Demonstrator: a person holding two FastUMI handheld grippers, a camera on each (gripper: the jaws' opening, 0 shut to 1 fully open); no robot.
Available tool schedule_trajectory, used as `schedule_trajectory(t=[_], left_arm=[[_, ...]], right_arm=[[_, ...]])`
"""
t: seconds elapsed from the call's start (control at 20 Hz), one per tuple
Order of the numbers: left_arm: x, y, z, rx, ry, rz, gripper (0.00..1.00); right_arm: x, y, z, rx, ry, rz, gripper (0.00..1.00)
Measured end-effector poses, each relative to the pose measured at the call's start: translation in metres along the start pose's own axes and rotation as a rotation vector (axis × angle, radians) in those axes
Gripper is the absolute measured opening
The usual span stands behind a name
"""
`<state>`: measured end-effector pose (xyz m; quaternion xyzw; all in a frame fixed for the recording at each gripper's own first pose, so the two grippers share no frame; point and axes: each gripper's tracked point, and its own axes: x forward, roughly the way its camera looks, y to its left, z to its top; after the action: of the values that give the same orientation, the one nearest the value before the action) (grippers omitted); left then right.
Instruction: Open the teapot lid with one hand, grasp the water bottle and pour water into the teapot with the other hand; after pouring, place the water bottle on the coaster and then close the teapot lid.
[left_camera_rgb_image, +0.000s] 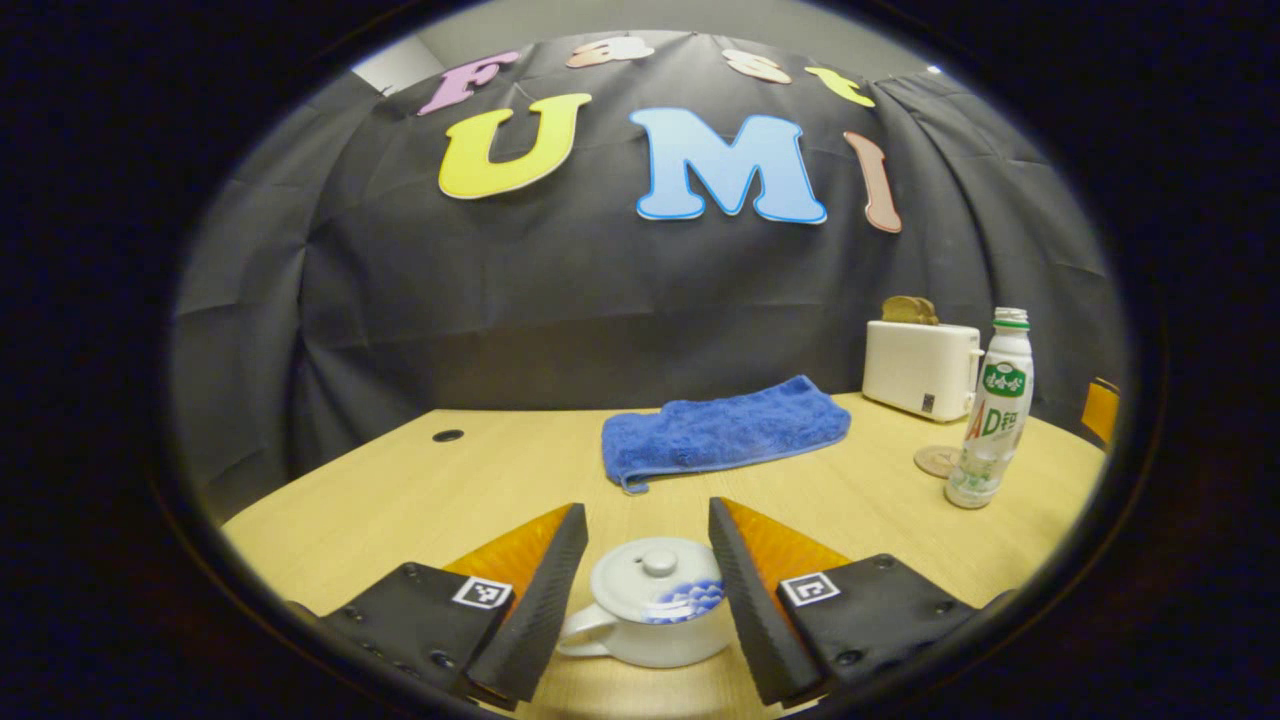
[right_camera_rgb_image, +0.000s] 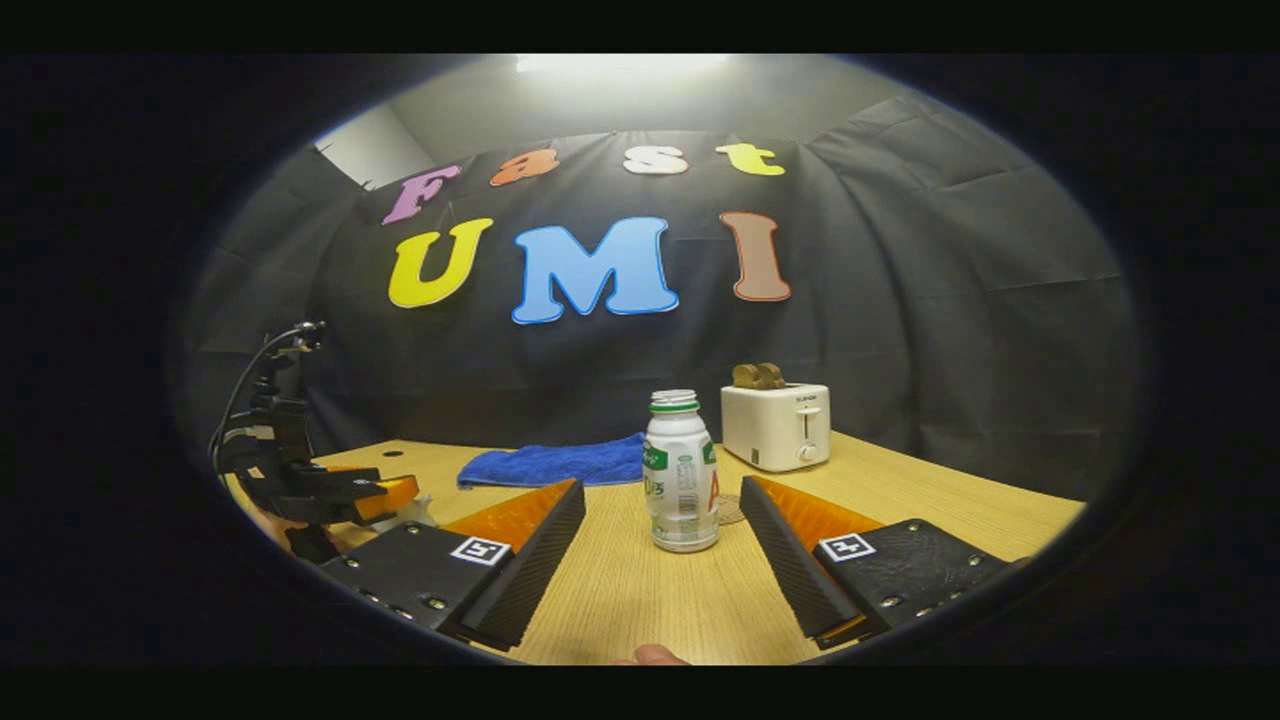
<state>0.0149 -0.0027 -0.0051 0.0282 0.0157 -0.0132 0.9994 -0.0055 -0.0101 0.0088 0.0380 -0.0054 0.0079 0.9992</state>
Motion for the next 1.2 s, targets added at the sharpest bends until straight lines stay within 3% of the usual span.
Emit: schedule_trajectory(t=[0.05, 0.3, 0.4, 0.45, 0.65, 0.7, 0.75, 0.8, 0.9, 0.95, 1.2], left_arm=[[0.002, -0.001, 0.001, 0.005, -0.003, -0.004, 0.66], [0.005, -0.003, 0.009, 0.052, -0.037, 0.013, 0.18], [0.004, -0.005, 0.016, -0.001, -0.049, -0.02, 0.17], [0.001, -0.004, 0.025, -0.016, -0.076, -0.021, 0.11], [-0.038, 0.0, 0.07, -0.057, -0.189, -0.032, 0.15], [-0.053, -0.002, 0.079, -0.076, -0.212, -0.046, 0.07], [-0.068, -0.005, 0.084, -0.092, -0.233, -0.061, 0.07], [-0.083, -0.009, 0.087, -0.095, -0.251, -0.075, 0.14], [-0.109, -0.016, 0.094, -0.079, -0.287, -0.093, 0.15], [-0.12, -0.019, 0.096, -0.06, -0.304, -0.096, 0.11], [-0.149, -0.025, 0.102, 0.015, -0.34, -0.094, 0.11]], right_arm=[[0.0, 0.0, 0.002, 0.002, -0.004, 0.0, 0.96], [0.003, -0.002, 0.004, -0.035, -0.014, -0.003, 0.96], [0.009, -0.001, 0.0, -0.046, 0.001, 0.01, 0.96], [0.011, -0.002, -0.002, -0.053, 0.01, 0.011, 0.96], [0.016, -0.01, -0.002, -0.062, 0.025, 0.006, 0.96], [0.02, -0.013, -0.002, -0.073, 0.023, 0.004, 0.96], [0.025, -0.016, -0.003, -0.08, 0.032, 0.002, 0.96], [0.031, -0.018, -0.008, -0.082, 0.054, 0.005, 0.96], [0.045, -0.02, -0.013, -0.072, 0.077, 0.025, 0.96], [0.053, -0.02, -0.017, -0.07, 0.093, 0.031, 0.96], [0.08, -0.023, -0.033, -0.159, 0.143, 0.029, 0.96]])
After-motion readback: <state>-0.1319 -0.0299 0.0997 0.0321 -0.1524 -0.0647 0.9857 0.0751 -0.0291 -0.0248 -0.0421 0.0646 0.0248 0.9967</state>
